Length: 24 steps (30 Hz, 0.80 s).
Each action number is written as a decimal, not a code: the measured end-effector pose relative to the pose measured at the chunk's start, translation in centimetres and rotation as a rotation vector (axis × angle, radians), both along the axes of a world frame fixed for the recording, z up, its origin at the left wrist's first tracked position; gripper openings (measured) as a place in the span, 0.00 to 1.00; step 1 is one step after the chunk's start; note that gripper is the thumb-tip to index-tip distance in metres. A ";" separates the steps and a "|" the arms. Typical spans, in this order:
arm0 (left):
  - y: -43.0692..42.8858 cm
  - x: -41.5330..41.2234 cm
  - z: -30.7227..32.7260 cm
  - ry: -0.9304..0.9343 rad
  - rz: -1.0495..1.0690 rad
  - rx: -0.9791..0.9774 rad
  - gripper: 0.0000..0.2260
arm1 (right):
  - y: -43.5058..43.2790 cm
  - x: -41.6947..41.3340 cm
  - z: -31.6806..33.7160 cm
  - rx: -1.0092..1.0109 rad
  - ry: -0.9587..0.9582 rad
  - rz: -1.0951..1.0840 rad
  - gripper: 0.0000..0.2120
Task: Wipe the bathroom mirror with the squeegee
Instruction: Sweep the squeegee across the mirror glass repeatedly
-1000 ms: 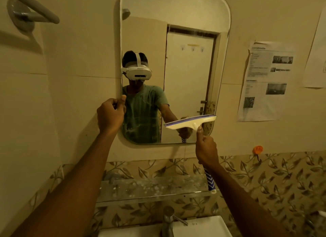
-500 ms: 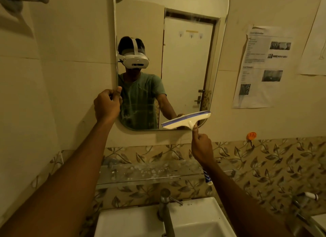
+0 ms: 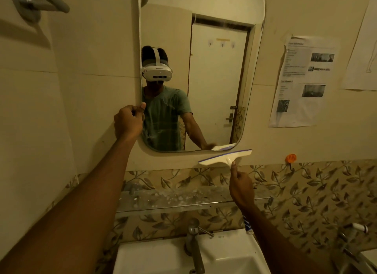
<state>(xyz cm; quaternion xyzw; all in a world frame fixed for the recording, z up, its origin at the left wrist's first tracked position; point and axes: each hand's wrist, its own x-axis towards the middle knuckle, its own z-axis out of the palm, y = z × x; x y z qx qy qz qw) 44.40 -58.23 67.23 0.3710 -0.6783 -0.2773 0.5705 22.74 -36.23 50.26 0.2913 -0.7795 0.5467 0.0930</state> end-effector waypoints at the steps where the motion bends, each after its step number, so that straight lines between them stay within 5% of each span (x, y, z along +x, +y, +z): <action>1: -0.1 0.2 0.2 -0.012 -0.019 0.016 0.21 | 0.0 0.4 0.4 -0.039 -0.014 -0.004 0.32; 6: -0.9 2.0 2.0 -0.078 -0.142 0.134 0.27 | -1.3 2.6 7.0 -0.313 0.002 0.084 0.29; 17: -0.3 1.1 15.9 0.171 -0.204 -0.200 0.16 | -6.1 4.9 24.2 -0.511 0.148 0.296 0.22; 24: -2.9 0.2 17.8 0.206 -0.245 -0.151 0.08 | -7.9 5.0 34.2 -0.604 0.214 0.281 0.20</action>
